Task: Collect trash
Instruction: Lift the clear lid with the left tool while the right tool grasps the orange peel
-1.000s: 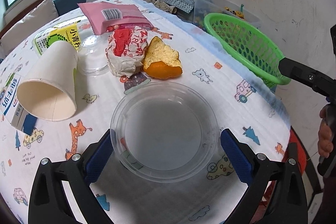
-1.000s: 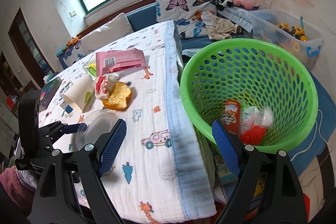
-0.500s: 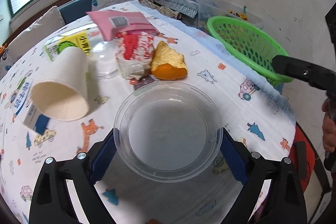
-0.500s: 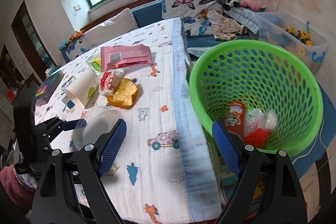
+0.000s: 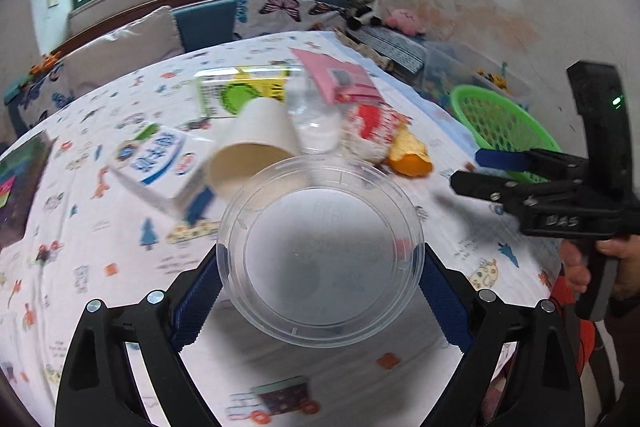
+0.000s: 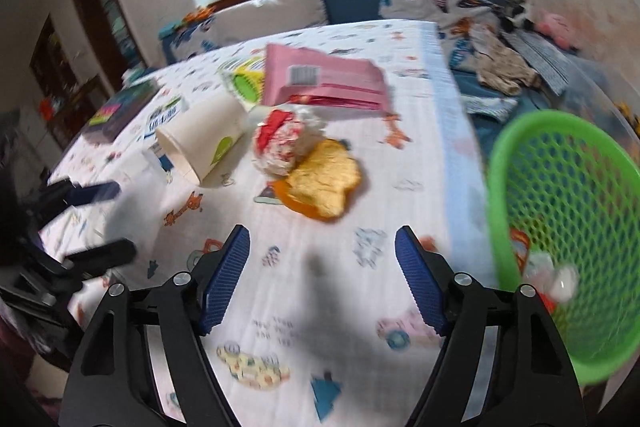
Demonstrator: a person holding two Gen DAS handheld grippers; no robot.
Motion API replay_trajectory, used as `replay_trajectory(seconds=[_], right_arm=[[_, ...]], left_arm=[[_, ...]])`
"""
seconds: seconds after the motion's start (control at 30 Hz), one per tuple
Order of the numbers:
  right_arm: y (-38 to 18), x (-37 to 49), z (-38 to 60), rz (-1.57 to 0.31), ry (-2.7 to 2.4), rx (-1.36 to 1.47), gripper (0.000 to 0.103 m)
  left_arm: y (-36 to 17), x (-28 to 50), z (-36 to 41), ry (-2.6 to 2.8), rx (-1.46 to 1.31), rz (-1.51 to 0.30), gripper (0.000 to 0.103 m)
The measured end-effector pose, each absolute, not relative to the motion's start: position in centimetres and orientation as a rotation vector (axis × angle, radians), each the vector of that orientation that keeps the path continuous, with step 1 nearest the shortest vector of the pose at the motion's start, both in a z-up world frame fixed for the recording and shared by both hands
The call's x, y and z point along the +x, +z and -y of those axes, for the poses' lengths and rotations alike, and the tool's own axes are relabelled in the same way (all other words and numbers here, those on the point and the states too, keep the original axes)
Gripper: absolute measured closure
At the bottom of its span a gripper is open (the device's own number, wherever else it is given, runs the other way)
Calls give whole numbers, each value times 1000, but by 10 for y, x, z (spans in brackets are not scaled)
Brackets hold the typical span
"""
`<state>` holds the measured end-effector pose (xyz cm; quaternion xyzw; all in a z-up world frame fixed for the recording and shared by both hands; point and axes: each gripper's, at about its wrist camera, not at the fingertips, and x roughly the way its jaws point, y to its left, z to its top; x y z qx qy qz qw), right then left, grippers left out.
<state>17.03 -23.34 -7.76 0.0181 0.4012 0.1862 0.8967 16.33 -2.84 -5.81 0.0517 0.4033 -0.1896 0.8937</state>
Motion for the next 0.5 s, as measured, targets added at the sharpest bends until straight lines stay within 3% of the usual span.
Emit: replay_trajectory(seconds=[0.2,0.5], right_arm=[[-92,198,220,-871,426,-2,39],[-101,219,212,-877,438,-68,42]], left_arm=[[-54,164,10,-360,67,-833,14],[-58,165,5,-352,52,-847,14]])
